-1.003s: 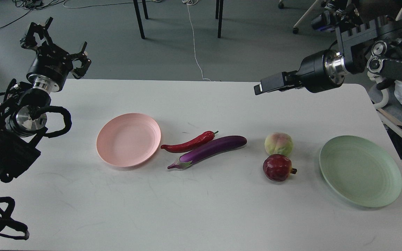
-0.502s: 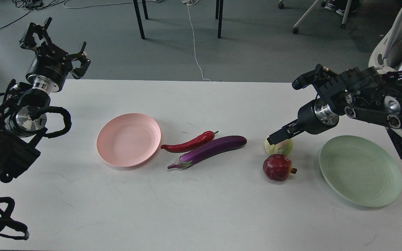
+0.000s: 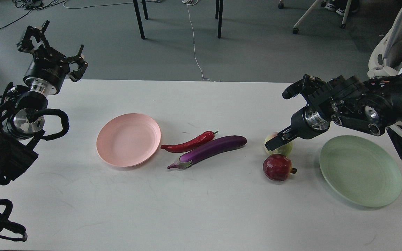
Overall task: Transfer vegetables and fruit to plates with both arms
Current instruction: 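Grasp the peach with the right gripper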
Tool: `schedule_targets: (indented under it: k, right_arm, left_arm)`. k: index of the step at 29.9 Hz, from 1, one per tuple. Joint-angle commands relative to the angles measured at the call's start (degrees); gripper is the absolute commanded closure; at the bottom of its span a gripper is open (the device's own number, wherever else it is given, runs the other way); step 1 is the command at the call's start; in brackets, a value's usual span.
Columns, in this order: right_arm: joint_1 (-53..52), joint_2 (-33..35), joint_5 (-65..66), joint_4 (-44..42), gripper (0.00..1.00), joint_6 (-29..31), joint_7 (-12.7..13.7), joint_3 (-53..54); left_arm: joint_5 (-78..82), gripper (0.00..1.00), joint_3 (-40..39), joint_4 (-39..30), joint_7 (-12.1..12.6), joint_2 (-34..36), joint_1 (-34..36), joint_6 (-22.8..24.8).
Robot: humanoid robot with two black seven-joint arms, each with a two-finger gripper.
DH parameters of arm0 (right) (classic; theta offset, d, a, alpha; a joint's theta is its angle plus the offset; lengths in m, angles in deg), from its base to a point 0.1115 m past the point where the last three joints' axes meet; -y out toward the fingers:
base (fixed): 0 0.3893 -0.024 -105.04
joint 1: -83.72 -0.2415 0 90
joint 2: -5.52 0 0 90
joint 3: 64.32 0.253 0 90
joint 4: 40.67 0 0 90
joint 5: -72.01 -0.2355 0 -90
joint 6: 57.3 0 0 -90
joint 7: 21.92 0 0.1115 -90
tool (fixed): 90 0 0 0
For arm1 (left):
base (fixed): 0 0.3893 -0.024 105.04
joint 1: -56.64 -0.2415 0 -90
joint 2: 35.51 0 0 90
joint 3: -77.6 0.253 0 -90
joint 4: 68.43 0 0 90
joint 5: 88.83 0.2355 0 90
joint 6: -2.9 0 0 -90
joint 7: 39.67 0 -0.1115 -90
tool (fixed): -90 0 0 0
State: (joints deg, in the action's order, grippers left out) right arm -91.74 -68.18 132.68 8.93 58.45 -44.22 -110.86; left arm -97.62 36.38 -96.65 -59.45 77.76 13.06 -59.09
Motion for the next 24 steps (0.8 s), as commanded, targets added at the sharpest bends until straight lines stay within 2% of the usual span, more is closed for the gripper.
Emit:
schedule_targets:
  k: [1, 10, 13, 19, 24]
  right_arm:
    - [0.5, -1.1, 0.0, -1.4, 0.01, 0.0, 0.1, 0.0]
    - [2.5, -1.8, 0.1, -2.5, 0.04, 0.0, 0.1, -1.1]
    - [2.8, -1.9, 0.0, -3.0, 0.11, 0.0, 0.1, -2.0]
    - [2.9, -1.8, -0.1, -2.8, 0.36, -0.1, 0.1, -2.0]
    - [0.5, -0.7, -0.1, -1.3, 0.44, -0.1, 0.1, -1.7]
  left_arm:
    - [0.0, 0.01, 0.0, 0.1, 0.0, 0.1, 0.0, 0.0]
    - [-0.1, 0.01, 0.0, 0.4, -0.1, 0.4, -0.9, 0.0]
    - [-0.1, 0.02, 0.0, 0.4, -0.1, 0.4, -1.1, 0.0]
    - [-0.1, 0.01, 0.0, 0.4, -0.1, 0.4, -1.1, 0.0]
    - [-0.1, 0.02, 0.0, 0.4, -0.1, 0.4, -1.1, 0.0]
